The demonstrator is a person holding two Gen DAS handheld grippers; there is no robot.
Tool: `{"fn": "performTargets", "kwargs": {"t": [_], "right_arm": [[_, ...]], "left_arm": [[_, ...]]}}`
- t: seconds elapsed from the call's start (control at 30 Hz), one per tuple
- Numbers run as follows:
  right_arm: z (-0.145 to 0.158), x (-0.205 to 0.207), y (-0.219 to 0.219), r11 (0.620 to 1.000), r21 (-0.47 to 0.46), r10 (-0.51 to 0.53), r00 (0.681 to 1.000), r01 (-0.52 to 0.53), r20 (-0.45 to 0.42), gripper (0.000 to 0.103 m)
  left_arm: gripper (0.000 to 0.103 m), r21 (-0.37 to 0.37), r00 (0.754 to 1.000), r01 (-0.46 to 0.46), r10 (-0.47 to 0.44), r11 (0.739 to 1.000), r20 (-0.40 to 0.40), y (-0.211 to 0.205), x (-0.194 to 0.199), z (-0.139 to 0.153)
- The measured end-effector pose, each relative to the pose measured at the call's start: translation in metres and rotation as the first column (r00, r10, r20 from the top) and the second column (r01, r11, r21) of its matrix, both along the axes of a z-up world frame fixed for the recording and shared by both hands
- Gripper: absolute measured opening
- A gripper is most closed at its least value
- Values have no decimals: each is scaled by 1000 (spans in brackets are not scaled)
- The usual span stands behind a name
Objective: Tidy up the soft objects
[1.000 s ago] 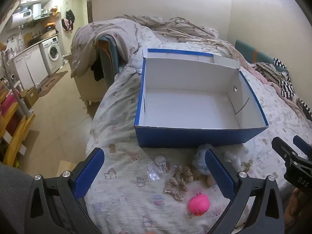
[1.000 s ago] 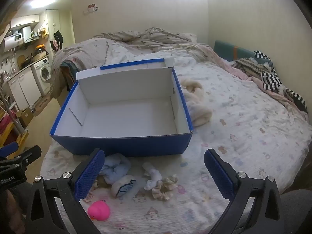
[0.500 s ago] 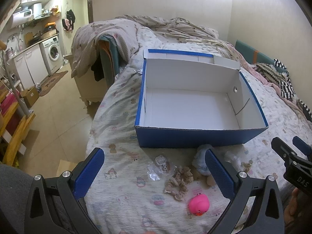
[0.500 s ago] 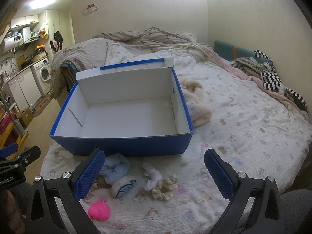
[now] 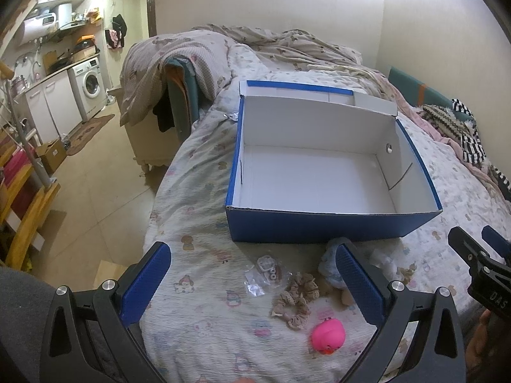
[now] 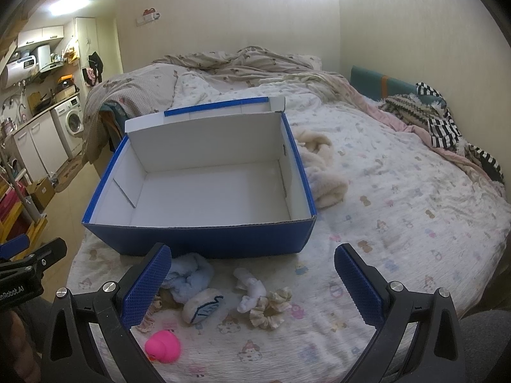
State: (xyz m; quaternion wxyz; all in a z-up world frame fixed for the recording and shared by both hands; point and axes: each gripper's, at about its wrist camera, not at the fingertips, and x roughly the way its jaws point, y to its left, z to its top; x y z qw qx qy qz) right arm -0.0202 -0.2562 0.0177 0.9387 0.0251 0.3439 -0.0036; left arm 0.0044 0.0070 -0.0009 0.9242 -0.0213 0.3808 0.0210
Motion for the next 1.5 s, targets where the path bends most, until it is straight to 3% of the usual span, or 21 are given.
{"fn": "performTargets", "kwargs": {"t": [1.5], "right_arm": [[0, 0, 5, 1000, 0, 3, 1000, -3, 0, 103]], "left_arm": [[103, -3, 1000, 4, -4, 1000, -7, 1, 0, -2]]}}
